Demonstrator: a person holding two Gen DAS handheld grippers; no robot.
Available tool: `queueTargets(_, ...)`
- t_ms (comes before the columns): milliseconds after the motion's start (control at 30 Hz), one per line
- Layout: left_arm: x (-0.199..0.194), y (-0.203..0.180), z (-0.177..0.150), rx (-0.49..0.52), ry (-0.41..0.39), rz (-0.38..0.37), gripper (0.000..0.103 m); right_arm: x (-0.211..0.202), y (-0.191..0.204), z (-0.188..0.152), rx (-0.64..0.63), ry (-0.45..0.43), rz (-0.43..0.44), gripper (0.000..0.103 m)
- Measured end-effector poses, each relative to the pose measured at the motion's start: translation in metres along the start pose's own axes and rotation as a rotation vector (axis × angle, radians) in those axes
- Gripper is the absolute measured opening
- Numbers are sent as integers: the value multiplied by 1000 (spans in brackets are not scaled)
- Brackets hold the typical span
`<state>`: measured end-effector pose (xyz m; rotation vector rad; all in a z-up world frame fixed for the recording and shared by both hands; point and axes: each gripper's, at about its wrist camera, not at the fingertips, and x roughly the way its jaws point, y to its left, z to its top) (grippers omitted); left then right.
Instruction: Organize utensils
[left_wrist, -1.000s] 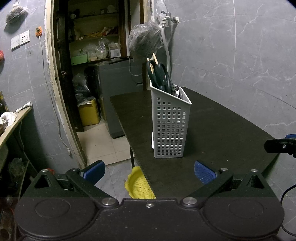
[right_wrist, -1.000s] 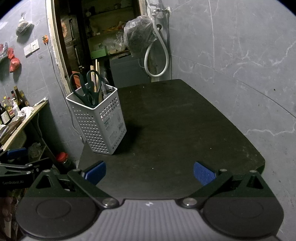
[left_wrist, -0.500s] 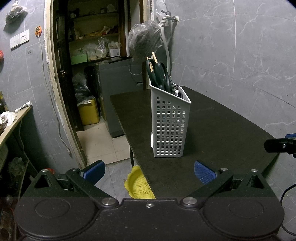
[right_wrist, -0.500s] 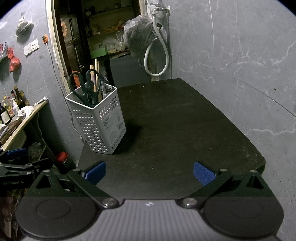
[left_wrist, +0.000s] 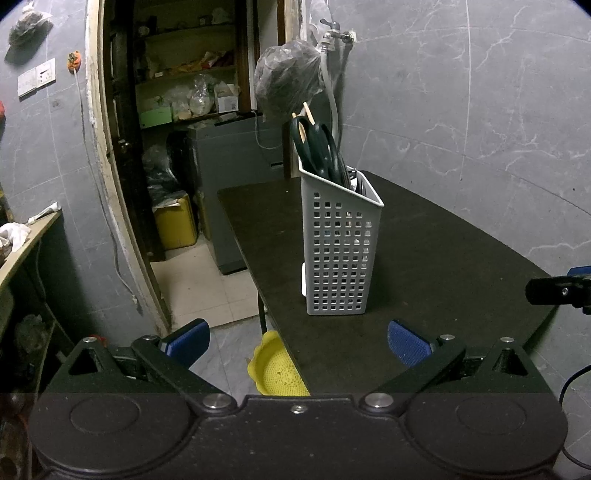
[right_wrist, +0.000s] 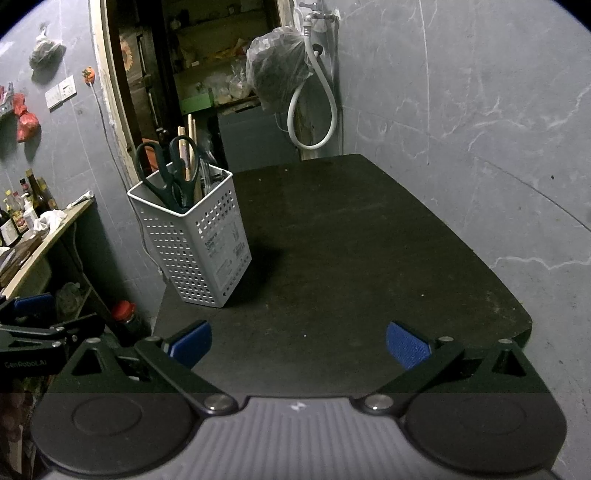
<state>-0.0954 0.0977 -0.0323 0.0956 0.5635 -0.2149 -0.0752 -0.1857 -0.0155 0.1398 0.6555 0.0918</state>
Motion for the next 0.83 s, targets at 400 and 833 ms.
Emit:
queueTargets(400, 5, 3, -2, 21, 14, 0, 102, 5, 2, 4, 4, 10, -14, 103)
queueTargets(833, 9, 9, -2, 29, 11, -20, 102, 11, 3, 7, 6, 15, -28, 103)
